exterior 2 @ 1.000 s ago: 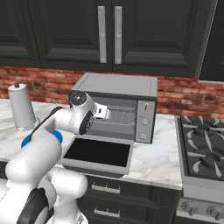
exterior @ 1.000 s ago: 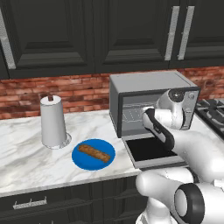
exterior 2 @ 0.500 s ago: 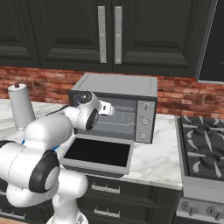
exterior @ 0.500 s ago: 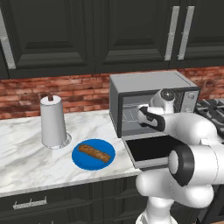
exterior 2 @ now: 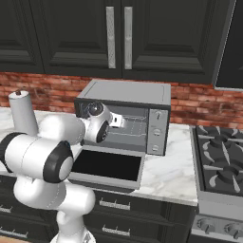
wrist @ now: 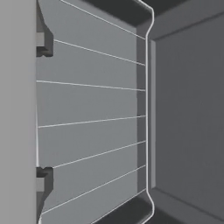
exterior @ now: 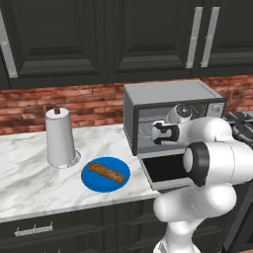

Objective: Pull the toaster oven rack outwards. Pick up the baguette from the plate and place it on the toaster oven rack. Close the toaster oven door fully and set the temperature to the lowest setting.

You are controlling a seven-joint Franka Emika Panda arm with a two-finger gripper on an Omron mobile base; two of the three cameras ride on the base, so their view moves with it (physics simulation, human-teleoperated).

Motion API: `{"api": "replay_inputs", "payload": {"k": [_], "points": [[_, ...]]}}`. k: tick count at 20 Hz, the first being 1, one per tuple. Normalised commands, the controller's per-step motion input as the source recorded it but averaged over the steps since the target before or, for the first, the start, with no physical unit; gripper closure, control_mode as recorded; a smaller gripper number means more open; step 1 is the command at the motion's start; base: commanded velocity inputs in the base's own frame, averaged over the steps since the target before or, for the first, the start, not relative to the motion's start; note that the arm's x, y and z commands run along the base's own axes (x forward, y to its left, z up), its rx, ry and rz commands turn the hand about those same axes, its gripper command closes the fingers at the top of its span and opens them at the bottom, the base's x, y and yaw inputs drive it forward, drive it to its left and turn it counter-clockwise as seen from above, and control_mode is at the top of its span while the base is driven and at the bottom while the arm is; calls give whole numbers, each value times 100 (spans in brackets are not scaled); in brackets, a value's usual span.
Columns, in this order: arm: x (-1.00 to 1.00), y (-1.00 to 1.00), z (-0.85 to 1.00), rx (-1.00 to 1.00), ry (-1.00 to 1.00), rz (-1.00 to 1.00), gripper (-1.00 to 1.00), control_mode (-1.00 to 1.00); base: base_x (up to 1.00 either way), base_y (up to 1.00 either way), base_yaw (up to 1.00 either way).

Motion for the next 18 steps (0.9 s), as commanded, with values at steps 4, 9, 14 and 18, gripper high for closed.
{"api": "replay_inputs", "payload": {"k": [4,9,14,18], "points": [[32,-8,-16,0,0,0,-100,-100,0,0,0],[37,-3,-18,0,0,0,-100,-100,0,0,0],[27,0,-22,0,0,0,-100,-100,0,0,0],[17,-1,-27,0,0,0,-100,-100,0,0,0]]}}
